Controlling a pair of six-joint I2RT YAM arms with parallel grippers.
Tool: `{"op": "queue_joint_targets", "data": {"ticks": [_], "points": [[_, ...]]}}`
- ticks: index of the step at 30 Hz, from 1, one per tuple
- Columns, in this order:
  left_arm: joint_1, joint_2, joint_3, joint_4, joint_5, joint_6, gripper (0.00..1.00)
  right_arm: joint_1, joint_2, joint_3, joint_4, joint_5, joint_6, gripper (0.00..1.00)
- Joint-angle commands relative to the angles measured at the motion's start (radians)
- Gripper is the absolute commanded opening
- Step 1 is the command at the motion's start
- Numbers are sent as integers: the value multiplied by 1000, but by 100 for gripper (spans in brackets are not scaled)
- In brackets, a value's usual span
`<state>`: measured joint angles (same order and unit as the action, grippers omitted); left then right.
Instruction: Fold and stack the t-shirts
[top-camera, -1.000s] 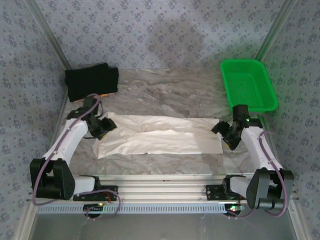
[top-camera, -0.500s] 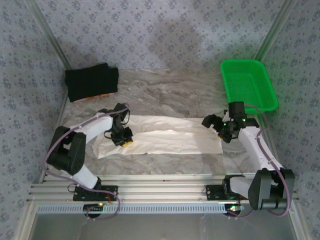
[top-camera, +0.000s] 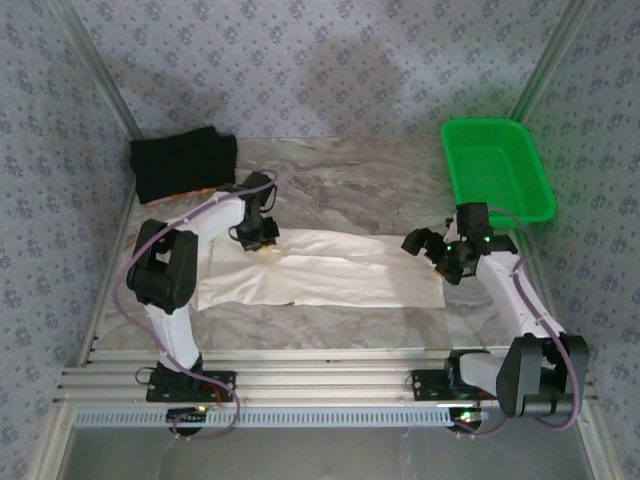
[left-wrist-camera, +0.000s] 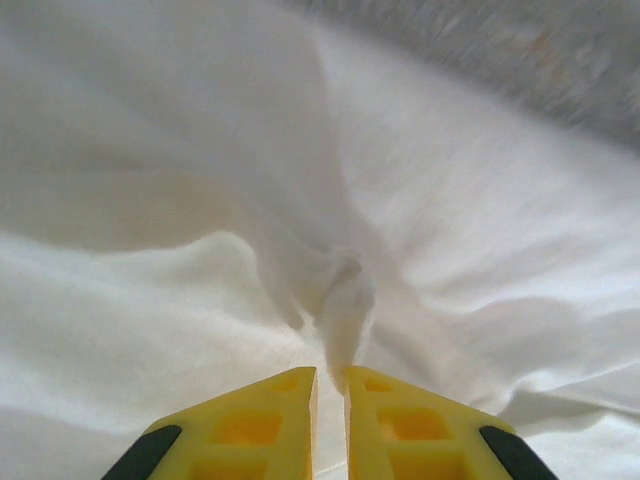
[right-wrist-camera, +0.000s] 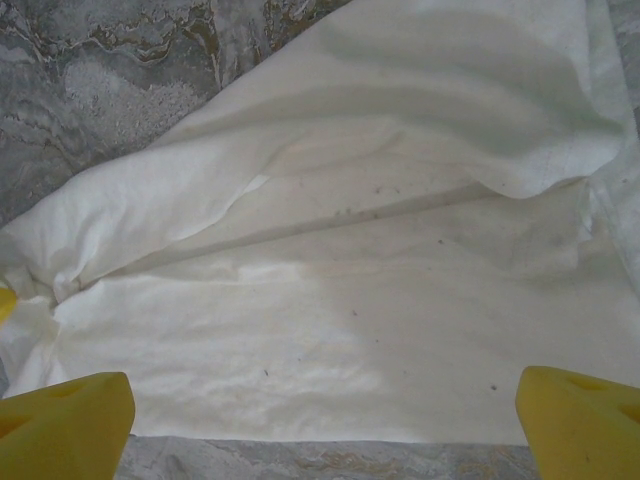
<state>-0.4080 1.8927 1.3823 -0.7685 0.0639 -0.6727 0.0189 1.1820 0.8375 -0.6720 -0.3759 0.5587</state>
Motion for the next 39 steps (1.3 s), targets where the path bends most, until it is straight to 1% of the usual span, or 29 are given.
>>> {"op": "queue_joint_targets", "data": {"ticks": [1,5,7,9,12,14,16,18,19,21,22,23,24,26,32,34,39], "points": [[1,45,63,-58,-55,54,15,6,5,-3,7,-17,-20,100],[5,81,124,-42,-67,73,15,6,20,-11,13,-24,-18,100],[4,58,148,-37,-63,72,16,8,26,-5,-2,-15,-24,100],[4,13,149,-21,-44,56,20,8,48,8,-47,14,-37,100],[4,-65,129,-7,5,31,32,23,101,18,-103,33,-43,99],[3,-120,87,16,50,19,38,36,142,12,-126,62,-41,94],[4,-189,22,55,77,11,44,37,162,-9,-98,55,-15,83],[4,-263,-55,100,102,4,49,37,176,-29,-48,49,13,68],[3,-298,-101,140,118,5,53,39,189,-34,-31,51,21,58],[4,-365,-178,167,120,4,59,39,220,-33,-18,57,28,30],[6,-397,-212,166,107,5,62,40,236,-28,-16,55,29,18],[10,-424,-242,162,99,6,64,42,248,-23,-14,53,27,8],[15,-447,-269,160,97,5,64,46,256,-20,-17,59,27,3],[23,-500,-329,166,93,-5,65,53,282,-10,-35,87,23,1],[25,-640,-455,208,70,-35,68,53,377,23,-28,155,27,0],[25,-664,-481,202,53,-45,70,53,415,53,-14,171,30,1],[34,-697,-527,161,25,-48,70,52,516,167,-8,210,34,1]]}}
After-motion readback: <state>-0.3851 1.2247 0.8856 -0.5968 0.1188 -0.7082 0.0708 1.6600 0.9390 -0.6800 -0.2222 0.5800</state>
